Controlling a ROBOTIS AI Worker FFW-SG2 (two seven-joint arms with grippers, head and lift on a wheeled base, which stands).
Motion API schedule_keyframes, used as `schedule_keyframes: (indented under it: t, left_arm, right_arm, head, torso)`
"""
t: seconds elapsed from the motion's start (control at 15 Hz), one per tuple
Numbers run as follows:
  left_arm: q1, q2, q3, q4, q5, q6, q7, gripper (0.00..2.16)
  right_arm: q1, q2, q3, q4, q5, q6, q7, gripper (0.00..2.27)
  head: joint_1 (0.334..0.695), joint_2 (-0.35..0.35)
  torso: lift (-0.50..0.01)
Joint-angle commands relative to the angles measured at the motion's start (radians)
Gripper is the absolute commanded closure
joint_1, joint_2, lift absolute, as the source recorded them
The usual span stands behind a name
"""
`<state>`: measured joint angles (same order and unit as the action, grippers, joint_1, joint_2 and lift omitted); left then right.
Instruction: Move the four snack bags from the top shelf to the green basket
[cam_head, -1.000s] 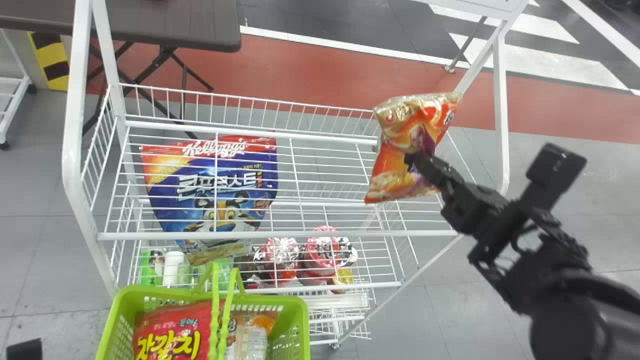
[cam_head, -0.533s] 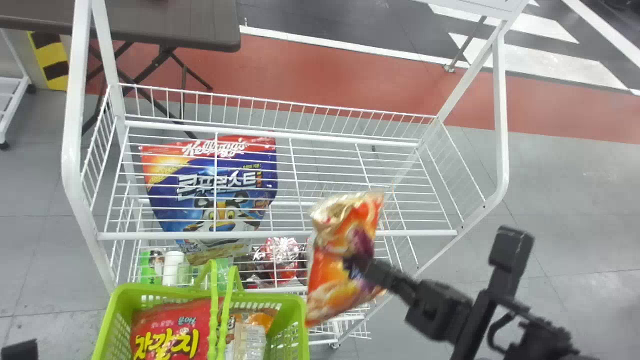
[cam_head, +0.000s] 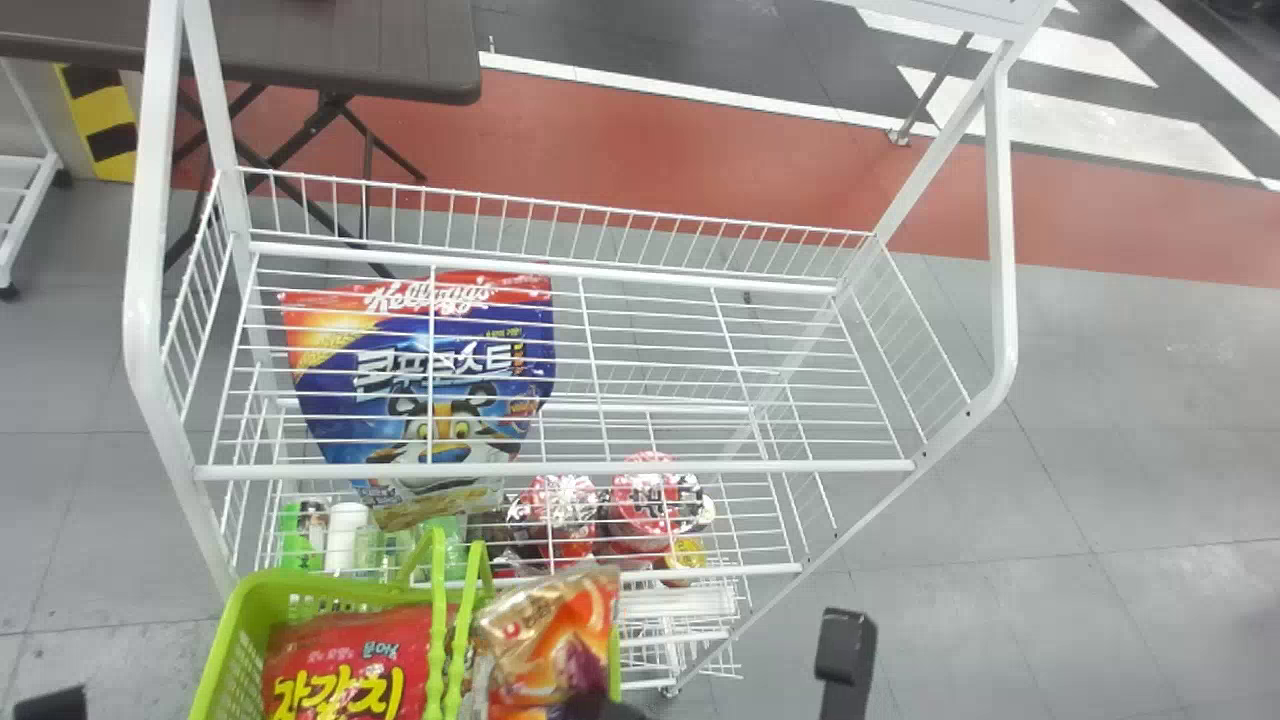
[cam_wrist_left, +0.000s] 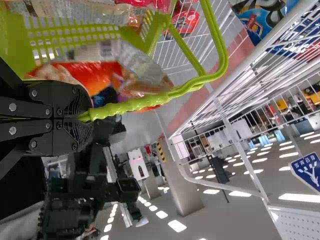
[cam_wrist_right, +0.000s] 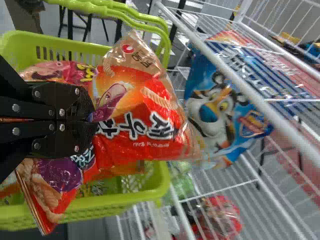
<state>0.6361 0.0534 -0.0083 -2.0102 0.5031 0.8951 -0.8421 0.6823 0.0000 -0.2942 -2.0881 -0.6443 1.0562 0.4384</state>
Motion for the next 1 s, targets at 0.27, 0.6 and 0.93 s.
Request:
schedule_keyframes:
  t: [0.27,0.6,0.93]
  left_arm:
    - [0.007,-0.012,0.001,0.001,-0.009,-0.003,0.001,1.73]
    - [0.010,-0.012,0.005,-0.001,-0.012,-0.006,0.000,1.73]
    - [0.010,-0.014,0.008,-0.002,-0.012,-0.006,0.000,1.73]
  right_arm:
    - [0.028,0.001,0.055,0.025,-0.060,0.014,0.049,2.24]
    - [0.022,0.001,0.047,0.026,-0.051,0.042,0.008,1.72]
    - [0.023,0.001,0.021,-0.030,0.041,0.005,-0.040,0.04]
  head:
    - [0.695,-0.350]
    - [0.695,-0.301]
    - [0.695,-0.350]
  torso:
    - [0.000]
    - [0.000]
    - [0.000]
